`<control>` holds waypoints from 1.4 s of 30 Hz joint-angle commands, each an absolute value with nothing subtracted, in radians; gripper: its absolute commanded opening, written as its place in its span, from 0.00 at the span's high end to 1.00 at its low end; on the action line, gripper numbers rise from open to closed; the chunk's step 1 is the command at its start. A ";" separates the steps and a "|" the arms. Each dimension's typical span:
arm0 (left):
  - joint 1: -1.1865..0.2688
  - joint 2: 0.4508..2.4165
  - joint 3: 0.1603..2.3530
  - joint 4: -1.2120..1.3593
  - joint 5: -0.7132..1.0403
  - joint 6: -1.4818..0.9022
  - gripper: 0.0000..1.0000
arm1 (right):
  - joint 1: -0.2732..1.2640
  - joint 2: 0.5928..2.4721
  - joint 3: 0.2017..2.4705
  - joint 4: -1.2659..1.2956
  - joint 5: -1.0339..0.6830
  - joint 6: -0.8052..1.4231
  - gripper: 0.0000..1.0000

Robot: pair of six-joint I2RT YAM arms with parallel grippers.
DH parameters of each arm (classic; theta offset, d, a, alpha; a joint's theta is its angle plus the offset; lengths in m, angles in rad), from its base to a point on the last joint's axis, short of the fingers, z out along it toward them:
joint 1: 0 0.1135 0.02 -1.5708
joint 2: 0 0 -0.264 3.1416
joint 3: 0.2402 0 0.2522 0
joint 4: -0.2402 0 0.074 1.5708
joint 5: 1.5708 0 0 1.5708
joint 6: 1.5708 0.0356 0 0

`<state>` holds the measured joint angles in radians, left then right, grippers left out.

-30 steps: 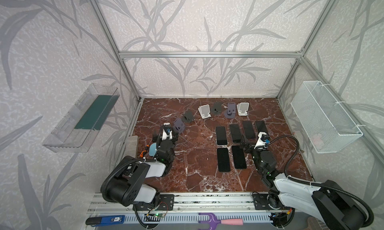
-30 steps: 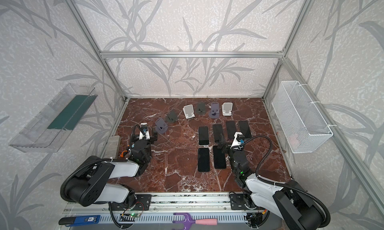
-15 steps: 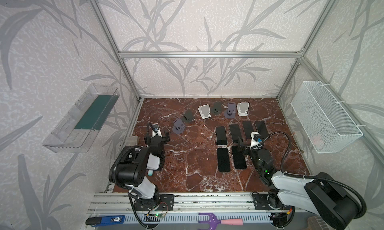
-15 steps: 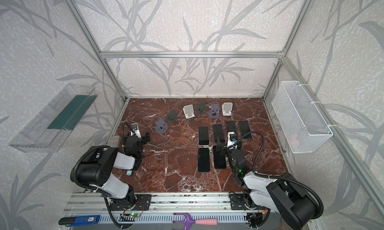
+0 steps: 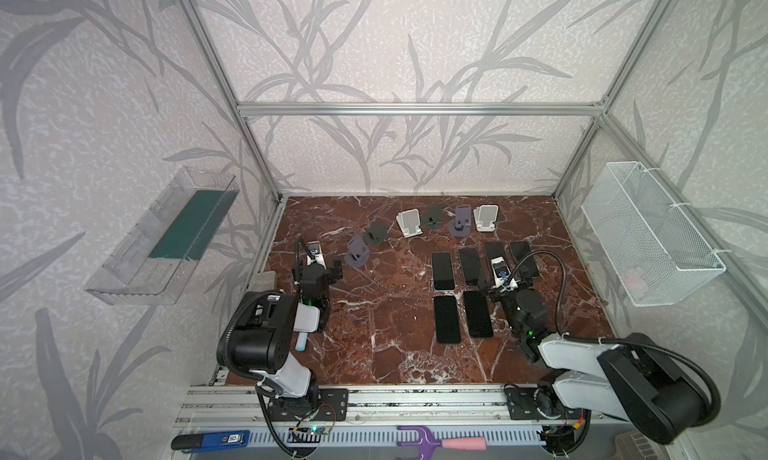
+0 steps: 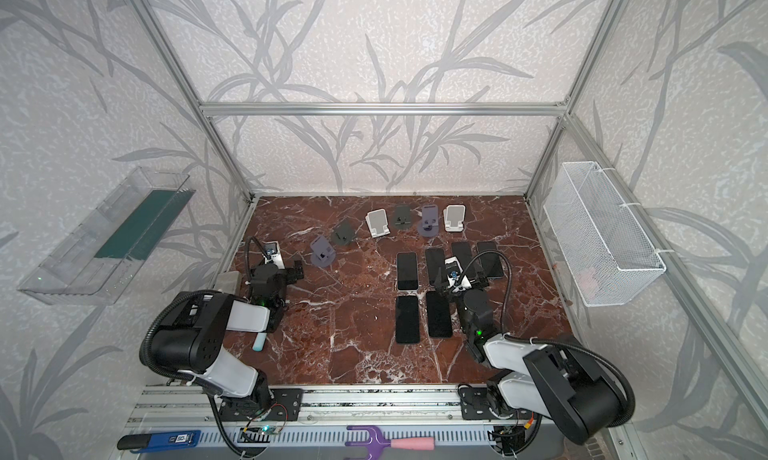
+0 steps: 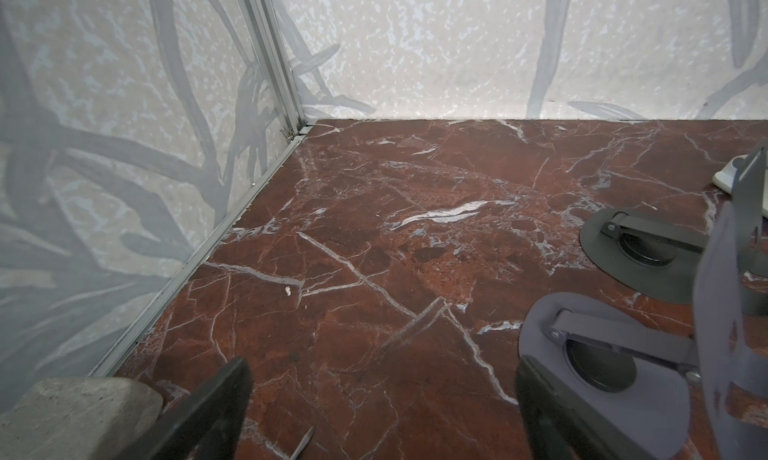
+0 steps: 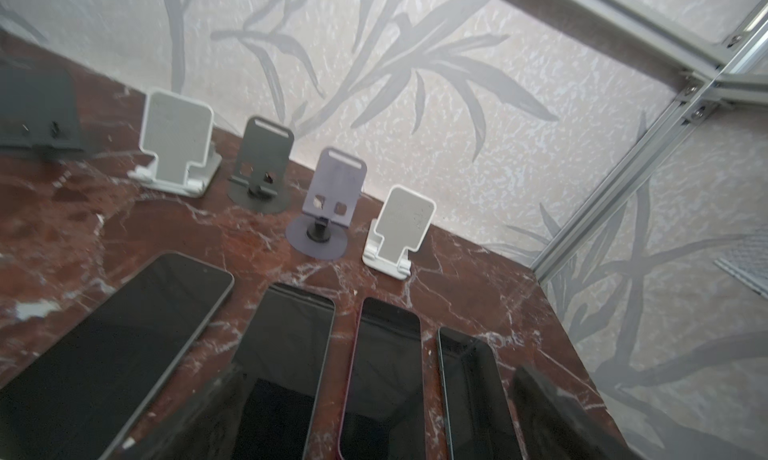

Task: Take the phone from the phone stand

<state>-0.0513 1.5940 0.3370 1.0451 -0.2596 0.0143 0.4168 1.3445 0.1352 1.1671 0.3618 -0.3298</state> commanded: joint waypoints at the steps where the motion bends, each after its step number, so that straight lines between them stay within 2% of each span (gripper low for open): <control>1: -0.047 1.579 0.340 1.039 -0.254 0.006 0.01 | 0.375 1.571 0.141 1.409 0.345 -0.316 0.01; 5: -0.046 1.579 0.341 1.038 -0.253 0.006 0.01 | 0.267 1.631 0.168 1.407 0.240 -0.212 0.01; 7: -0.046 1.580 0.341 1.040 -0.254 0.005 0.01 | 0.248 1.670 0.220 1.399 0.262 -0.198 0.01; 9: -0.045 1.580 0.341 1.037 -0.252 0.005 0.01 | 0.241 1.646 0.263 1.278 0.360 -0.149 0.01; 10: -0.046 1.580 0.341 1.037 -0.253 0.006 0.01 | 0.236 1.634 0.299 1.205 0.357 -0.143 0.01; 12: -0.047 1.579 0.341 1.037 -0.253 0.006 0.01 | 0.177 1.600 0.360 1.033 0.293 -0.078 0.01; 14: -0.046 1.579 0.341 1.037 -0.252 0.006 0.01 | 0.131 1.589 0.355 1.021 0.236 -0.035 0.01; 42: -0.046 1.580 0.342 1.035 -0.252 0.006 0.01 | 0.149 1.594 0.361 1.024 0.247 -0.058 0.01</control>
